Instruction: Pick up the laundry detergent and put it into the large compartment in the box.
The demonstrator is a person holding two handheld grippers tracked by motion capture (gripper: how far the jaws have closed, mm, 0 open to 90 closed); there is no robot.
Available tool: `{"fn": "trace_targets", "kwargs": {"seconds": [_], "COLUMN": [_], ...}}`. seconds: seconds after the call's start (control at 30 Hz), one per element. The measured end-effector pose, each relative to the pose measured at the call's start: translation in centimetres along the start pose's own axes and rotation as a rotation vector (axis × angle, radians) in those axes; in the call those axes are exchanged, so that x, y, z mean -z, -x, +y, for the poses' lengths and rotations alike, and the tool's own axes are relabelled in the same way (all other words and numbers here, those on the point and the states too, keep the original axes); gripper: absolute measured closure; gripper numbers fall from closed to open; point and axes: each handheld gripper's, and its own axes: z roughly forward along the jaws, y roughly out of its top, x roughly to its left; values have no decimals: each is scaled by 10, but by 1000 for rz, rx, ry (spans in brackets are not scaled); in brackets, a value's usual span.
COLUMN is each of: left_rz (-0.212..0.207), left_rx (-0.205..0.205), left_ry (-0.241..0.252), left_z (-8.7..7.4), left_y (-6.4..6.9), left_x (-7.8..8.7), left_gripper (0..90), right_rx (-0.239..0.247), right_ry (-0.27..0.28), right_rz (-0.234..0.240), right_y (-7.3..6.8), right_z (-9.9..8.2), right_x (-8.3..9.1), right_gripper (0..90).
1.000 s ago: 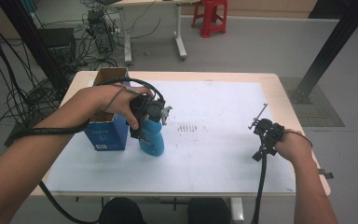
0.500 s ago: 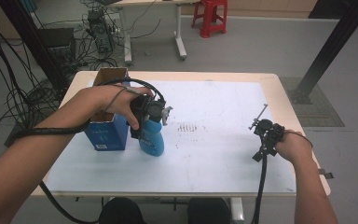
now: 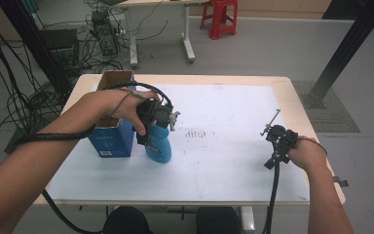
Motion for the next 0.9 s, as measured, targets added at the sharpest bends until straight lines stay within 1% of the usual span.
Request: {"fn": "trace_targets", "kwargs": {"seconds": [0.13,0.27,0.37,0.6,0.7,0.9], "left_rz": [3,7,10,17,22,26], "left_rx": [2,-1,-3,-18,-28,-41], "left_ry": [5,5,3,9,15,10], "left_z": [-1,0,1,-1,-3,-2], "left_y": [0,0,0,1,1,1], "left_x": [0,1,1,1,1,1], "left_gripper": [155,190,192,253,264,292], "right_rx": [-4,-7,-5,-4,-4,-6], "right_ry": [-4,-5,-5,-5,-4,-5], "right_rz": [3,3,3,2,3,4], "right_y": [1,1,1,0,0,1], "right_z": [-1,-2,-1,-1,-2,-2], "right_x": [-2,-3,-2,-2,-2,-3], "right_gripper": [35,34,35,35,35,35]}}
